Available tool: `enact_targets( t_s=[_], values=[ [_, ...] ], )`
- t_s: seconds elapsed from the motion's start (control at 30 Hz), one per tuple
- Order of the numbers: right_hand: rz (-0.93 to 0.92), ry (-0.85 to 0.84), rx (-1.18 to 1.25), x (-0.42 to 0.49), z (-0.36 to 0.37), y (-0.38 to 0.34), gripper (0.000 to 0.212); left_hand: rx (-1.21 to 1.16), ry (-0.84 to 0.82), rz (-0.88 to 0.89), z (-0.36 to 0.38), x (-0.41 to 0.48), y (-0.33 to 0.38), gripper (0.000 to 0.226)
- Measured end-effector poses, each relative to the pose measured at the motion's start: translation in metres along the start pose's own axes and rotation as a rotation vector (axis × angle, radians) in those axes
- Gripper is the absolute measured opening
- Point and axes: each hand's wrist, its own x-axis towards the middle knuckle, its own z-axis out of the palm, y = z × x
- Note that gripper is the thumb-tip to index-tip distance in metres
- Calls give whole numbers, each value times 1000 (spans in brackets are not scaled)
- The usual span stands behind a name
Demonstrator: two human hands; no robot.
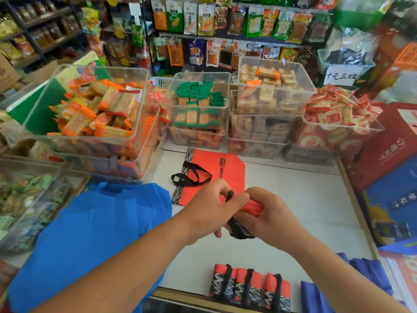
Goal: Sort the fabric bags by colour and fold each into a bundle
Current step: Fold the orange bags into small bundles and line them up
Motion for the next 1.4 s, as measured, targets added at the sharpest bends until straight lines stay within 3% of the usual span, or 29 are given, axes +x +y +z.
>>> enact_targets(
  t_s=[0.07,0.23,0.37,0.47,0.6,0.73,0.93,1.13,1.4],
  values=[
    [47,38,73,-1,-1,-4,25,-28,24,16,1,-1,-3,36],
    [111,63,514,-9,-8,-2,34,-140,31,55,-2,-3,-10,25],
    [56,-52,522,-11,-5,5,21,-136,51,87,0,-1,-15,23],
    [52,23,494,-8,-5,7,19,-201,107,59,4,1,-15,24],
    [112,99,546,-8,4,14,22,-321,131,-129,11,7,-23,48],
    [120,56,507,-10,0,18,21,-493,68,-215,16,11,-27,29],
    [80,-3,319,-14,2,29,15,-261,283,-79,29,21,-28,5],
    [28,-140,214,-17,-3,38,17,31,392,86,42,26,-31,11],
    [136,52,238,-13,-4,39,19,419,520,323,76,20,-28,12]
  ],
)
